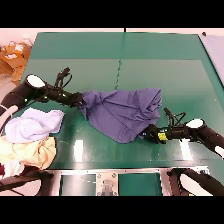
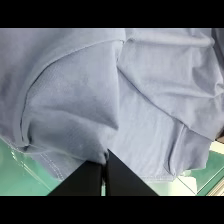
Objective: Fold the shirts.
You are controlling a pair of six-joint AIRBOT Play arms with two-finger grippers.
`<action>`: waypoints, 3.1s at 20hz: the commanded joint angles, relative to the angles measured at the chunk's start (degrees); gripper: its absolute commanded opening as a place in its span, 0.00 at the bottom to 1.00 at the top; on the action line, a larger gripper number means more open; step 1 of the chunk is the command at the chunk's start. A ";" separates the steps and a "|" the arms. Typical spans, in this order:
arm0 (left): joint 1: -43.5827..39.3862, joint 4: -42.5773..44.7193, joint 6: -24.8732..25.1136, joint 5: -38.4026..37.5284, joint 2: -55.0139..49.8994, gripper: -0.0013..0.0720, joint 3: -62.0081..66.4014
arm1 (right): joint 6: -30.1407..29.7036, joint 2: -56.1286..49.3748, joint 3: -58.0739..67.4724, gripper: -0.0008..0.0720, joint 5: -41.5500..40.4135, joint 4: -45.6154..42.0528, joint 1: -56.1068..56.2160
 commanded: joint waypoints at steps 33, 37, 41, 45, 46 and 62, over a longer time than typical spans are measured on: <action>0.13 26.12 -1.70 6.84 23.37 0.04 65.13 | 7.28 17.11 87.21 0.03 -1.44 -3.89 -27.76; 0.13 24.92 -1.51 13.35 19.10 0.04 55.56 | 7.08 15.93 75.21 0.03 -1.53 -3.91 -27.74; 0.00 14.75 4.35 13.73 3.39 0.04 54.51 | 2.67 10.27 60.83 0.03 -3.82 -3.93 -26.56; -2.73 5.31 8.96 14.27 -14.82 0.04 54.53 | -0.94 -2.64 52.39 0.03 -9.33 -3.91 -23.61; -4.11 5.31 8.94 15.04 -18.58 0.04 54.51 | -1.70 -7.04 52.06 0.03 -10.38 -3.89 -22.95; 4.52 6.21 -0.35 -12.96 -29.35 0.18 58.80 | -2.32 -26.32 56.39 0.40 9.03 -12.20 -36.11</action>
